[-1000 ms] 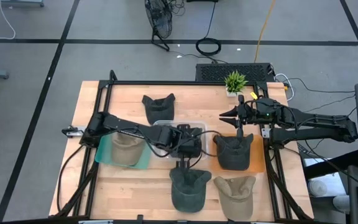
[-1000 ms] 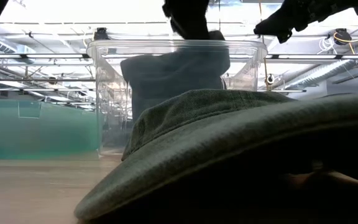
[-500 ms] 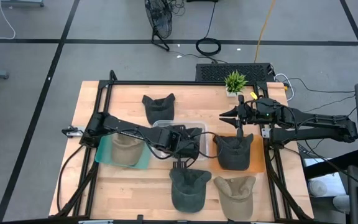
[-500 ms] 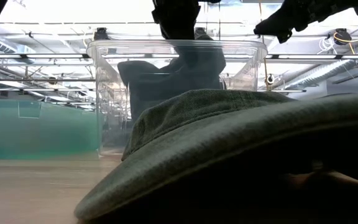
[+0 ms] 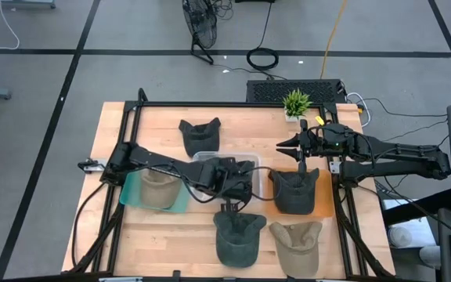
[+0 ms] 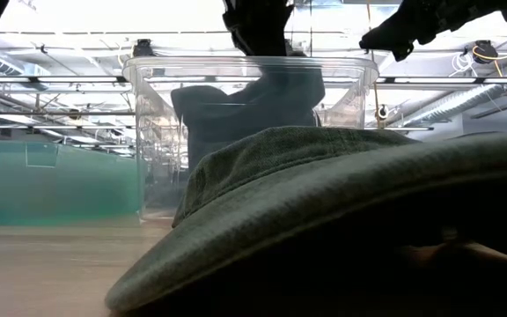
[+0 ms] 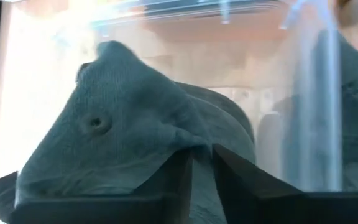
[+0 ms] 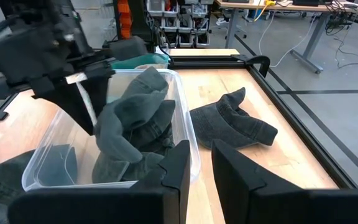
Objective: Pick & Place hat
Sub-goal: Put the left gray cap into the transparent bin
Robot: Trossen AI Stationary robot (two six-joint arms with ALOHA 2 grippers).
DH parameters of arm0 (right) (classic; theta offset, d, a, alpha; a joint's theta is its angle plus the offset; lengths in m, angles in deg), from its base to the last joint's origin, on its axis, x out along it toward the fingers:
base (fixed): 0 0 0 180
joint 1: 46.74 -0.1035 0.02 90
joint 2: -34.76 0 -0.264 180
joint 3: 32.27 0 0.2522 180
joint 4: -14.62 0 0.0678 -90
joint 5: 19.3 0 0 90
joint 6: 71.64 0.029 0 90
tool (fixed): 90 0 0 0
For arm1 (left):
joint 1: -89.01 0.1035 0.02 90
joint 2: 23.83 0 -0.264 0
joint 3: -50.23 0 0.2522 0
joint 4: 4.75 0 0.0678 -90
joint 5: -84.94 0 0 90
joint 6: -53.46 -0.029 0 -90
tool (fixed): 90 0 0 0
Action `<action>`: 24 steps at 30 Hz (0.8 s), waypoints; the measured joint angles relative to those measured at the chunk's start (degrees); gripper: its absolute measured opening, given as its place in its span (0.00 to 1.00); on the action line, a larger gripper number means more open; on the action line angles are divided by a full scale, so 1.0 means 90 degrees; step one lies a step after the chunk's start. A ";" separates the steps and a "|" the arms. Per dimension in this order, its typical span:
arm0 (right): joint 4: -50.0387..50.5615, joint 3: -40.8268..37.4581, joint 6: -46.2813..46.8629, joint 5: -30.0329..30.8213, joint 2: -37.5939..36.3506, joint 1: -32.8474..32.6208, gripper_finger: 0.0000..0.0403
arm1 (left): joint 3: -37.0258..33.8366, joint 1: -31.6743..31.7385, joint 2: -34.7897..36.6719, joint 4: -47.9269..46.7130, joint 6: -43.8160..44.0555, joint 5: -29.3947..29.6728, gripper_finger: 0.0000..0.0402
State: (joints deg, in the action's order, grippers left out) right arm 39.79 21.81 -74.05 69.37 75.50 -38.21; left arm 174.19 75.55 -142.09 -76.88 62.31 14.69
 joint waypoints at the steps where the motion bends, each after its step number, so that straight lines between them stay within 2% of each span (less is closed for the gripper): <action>1: -0.0001 0.0000 -0.0009 0.0001 -0.0001 0.0000 0.15 | 0.0000 -0.0025 0.0000 -0.0001 -0.0015 0.0000 0.14; 4: -0.0001 0.0000 -0.0022 0.0002 0.0001 0.0000 0.15 | 0.0000 -0.0078 0.0000 0.0000 -0.0069 -0.0007 0.03; 10: -0.0001 0.0000 -0.0022 0.0002 -0.0001 0.0000 0.15 | 0.0000 -0.0164 0.0015 -0.0042 -0.0088 -0.0016 0.01; 16: -0.0010 -0.0007 -0.0022 0.0002 -0.0001 0.0000 0.15 | 0.0015 -0.0254 0.0454 0.0022 -0.0027 -0.0080 0.01; 24: -0.0047 -0.0007 -0.0022 0.0002 -0.0001 0.0002 0.15 | 0.0005 -0.0295 0.0427 0.0193 -0.0021 -0.0158 0.01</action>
State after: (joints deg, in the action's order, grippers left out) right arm 39.36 21.74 -74.25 69.40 75.49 -38.19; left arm 174.23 72.89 -138.24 -75.14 62.12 13.27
